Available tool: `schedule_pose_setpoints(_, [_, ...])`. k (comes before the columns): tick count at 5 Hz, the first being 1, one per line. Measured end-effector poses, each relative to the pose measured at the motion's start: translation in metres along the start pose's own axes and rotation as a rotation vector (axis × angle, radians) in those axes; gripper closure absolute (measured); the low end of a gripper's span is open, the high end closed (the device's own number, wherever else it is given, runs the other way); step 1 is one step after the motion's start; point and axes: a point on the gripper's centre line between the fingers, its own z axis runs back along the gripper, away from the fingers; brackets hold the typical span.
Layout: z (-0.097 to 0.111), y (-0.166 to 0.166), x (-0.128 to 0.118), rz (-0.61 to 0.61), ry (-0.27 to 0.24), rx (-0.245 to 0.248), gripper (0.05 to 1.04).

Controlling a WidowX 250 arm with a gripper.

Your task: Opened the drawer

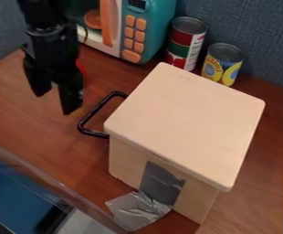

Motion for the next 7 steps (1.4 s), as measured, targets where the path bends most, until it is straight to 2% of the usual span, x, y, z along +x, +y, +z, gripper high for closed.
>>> schedule_pose_setpoints(1, [-0.011,-0.007,0.009,0.032,-0.026,-0.024,0.084])
schedule_pose_setpoints(3, [-0.019,-0.022,0.035,0.059,-0.06,-0.053,0.084])
schedule_pose_setpoints(4, [-0.023,-0.027,0.044,0.058,-0.061,-0.048,0.084])
schedule_pose_setpoints(6, [-0.045,-0.028,0.042,0.061,-0.015,-0.012,0.122])
schedule_pose_setpoints(7, [-0.052,-0.027,0.03,0.054,0.007,0.014,0.404])
